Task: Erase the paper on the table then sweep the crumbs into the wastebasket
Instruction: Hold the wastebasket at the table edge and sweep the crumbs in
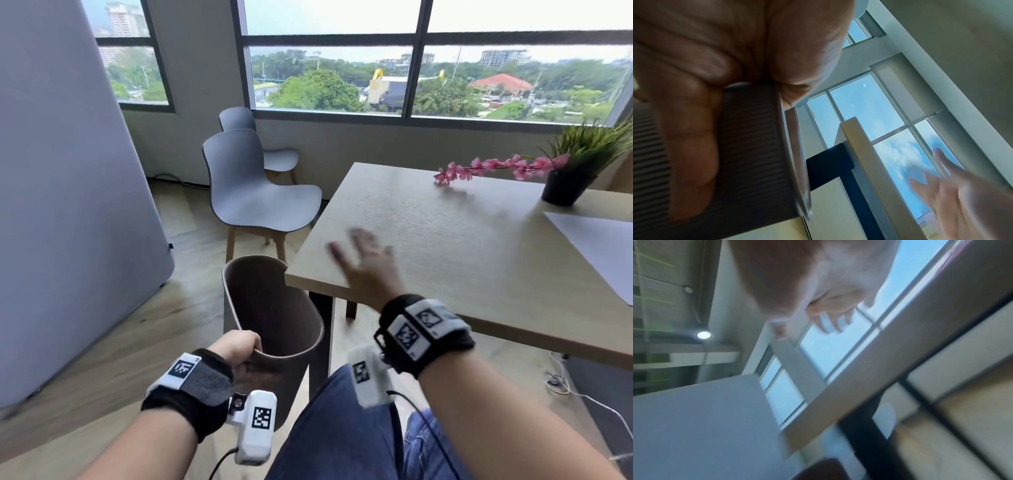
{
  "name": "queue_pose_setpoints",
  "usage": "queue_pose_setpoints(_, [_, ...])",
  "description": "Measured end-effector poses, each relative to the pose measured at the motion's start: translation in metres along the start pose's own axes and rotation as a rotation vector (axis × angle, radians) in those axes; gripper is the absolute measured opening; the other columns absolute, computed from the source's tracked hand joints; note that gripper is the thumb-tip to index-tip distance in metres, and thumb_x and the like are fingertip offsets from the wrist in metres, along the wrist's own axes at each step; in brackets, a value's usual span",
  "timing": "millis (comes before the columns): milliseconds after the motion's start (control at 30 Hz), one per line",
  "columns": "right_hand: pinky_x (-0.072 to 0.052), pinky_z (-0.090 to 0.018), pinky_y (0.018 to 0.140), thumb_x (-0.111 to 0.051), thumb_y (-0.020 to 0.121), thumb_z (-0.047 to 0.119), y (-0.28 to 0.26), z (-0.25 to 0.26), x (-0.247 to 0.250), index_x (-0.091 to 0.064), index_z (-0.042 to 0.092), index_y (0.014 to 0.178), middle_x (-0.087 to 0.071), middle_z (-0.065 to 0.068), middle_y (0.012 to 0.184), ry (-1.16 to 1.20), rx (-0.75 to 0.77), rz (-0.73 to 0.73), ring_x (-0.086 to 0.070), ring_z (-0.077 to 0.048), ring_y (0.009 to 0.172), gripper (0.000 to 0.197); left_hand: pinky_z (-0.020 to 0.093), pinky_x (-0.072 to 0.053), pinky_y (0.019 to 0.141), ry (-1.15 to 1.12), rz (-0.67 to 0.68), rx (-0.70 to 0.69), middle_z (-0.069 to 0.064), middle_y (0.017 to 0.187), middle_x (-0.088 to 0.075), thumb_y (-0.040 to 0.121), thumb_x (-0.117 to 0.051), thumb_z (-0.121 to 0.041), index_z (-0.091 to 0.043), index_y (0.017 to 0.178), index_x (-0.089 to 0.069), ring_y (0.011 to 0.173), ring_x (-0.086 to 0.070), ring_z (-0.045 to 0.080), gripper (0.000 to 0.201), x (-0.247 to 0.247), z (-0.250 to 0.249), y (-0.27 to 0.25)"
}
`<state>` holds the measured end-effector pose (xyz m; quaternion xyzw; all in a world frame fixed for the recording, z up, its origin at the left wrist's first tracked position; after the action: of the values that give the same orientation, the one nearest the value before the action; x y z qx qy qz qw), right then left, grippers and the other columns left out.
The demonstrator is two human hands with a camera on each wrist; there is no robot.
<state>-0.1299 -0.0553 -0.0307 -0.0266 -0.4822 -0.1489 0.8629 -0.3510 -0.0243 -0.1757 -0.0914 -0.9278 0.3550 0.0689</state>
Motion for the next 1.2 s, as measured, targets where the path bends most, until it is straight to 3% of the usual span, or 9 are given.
queue_pose_setpoints(100, [0.001,-0.045,0.120,-0.012,0.094,0.067,-0.005,-0.072,0.026,-0.001,0.004,0.153,0.002,-0.013,0.162,-0.168,-0.410,-0.015,0.002,-0.024,0.149,0.088,0.050,-0.053,0.039,-0.002,0.032,0.005,0.031,0.054,-0.059,0.080,-0.023,0.014,0.005,0.080,-0.039,0.046,-0.063,0.043,0.018,-0.002,0.000,0.000])
queue_pose_setpoints(200, [0.004,-0.046,0.120,-0.004,0.086,0.077,-0.009,-0.086,0.011,0.004,0.002,0.152,0.009,-0.015,0.161,-0.293,-0.493,0.148,0.008,-0.027,0.149,0.100,0.051,-0.054,0.041,0.015,0.050,0.006,0.030,0.053,-0.061,0.081,-0.023,0.013,0.007,0.083,-0.040,0.045,-0.063,0.042,0.018,-0.003,0.001,0.001])
queue_pose_setpoints(467, [-0.001,-0.030,0.120,-0.033,0.099,0.052,-0.031,0.078,-0.069,-0.020,0.023,0.154,-0.015,0.002,0.161,0.086,0.307,0.534,-0.009,-0.012,0.148,0.063,0.062,-0.053,0.061,0.064,0.046,0.011,0.022,0.045,-0.055,0.076,-0.027,0.013,0.008,0.076,-0.042,0.059,-0.064,0.042,0.016,0.000,-0.001,0.002])
queue_pose_setpoints(533, [-0.010,-0.035,0.121,-0.042,0.097,0.050,-0.025,0.071,-0.051,-0.025,0.027,0.152,-0.024,0.004,0.159,0.196,0.298,0.371,-0.017,-0.016,0.147,0.062,0.056,-0.055,0.051,0.058,0.051,0.009,0.024,0.045,-0.057,0.079,-0.024,0.013,0.009,0.082,-0.042,0.052,-0.064,0.041,0.018,0.000,-0.001,0.002])
queue_pose_setpoints(633, [-0.004,-0.039,0.120,-0.030,0.098,0.057,0.001,-0.001,-0.004,-0.019,0.013,0.153,-0.015,-0.006,0.161,-0.075,-0.076,-0.026,-0.010,-0.023,0.148,0.072,0.050,-0.053,0.040,0.055,0.035,-0.009,0.029,0.055,-0.059,0.080,-0.024,0.013,0.009,0.099,-0.040,0.045,-0.063,0.041,0.025,0.002,-0.002,0.005])
queue_pose_setpoints(733, [0.002,-0.046,0.120,-0.013,0.093,0.068,0.003,-0.064,0.007,-0.001,0.004,0.154,0.004,-0.014,0.161,-0.193,-0.461,0.108,0.005,-0.028,0.149,0.089,0.053,-0.054,0.042,0.075,0.028,-0.021,0.032,0.067,-0.058,0.080,-0.025,0.012,0.010,0.108,-0.039,0.044,-0.063,0.041,0.031,0.002,-0.002,0.007])
queue_pose_setpoints(867, [0.008,-0.049,0.118,-0.008,0.088,0.074,0.006,-0.022,-0.032,-0.001,0.010,0.154,0.009,-0.012,0.161,-0.309,-0.229,0.255,0.011,-0.036,0.147,0.092,0.054,-0.053,0.046,0.079,0.011,-0.009,0.030,0.059,-0.060,0.081,-0.024,0.011,0.009,0.095,-0.040,0.045,-0.063,0.041,0.021,0.003,-0.002,0.005])
queue_pose_setpoints(1033, [0.002,-0.043,0.120,-0.034,0.098,0.052,-0.026,0.060,-0.060,-0.033,0.027,0.149,-0.015,0.002,0.161,0.088,0.289,0.442,-0.009,-0.013,0.148,0.057,0.058,-0.052,0.050,0.064,0.023,-0.006,0.029,0.060,-0.056,0.076,-0.023,0.015,0.008,0.081,-0.041,0.054,-0.063,0.044,0.019,0.001,-0.004,0.001])
queue_pose_setpoints(1200, [0.001,-0.045,0.119,-0.019,0.097,0.061,-0.001,-0.034,0.018,-0.015,0.013,0.154,-0.008,-0.009,0.162,-0.161,-0.240,-0.098,-0.003,-0.022,0.149,0.075,0.053,-0.051,0.045,0.068,0.023,-0.007,0.021,0.037,-0.053,0.080,-0.024,0.013,0.006,0.076,-0.036,0.039,-0.061,0.039,0.015,0.001,-0.004,-0.003])
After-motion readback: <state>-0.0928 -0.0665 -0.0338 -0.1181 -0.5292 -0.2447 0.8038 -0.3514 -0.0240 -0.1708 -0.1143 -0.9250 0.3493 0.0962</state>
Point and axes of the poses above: each hand's wrist, its own y-axis towards the middle knuckle, its own x-axis out of the back of the hand, z = x × y, the point moved 7 cm from there along y, towards the middle knuckle
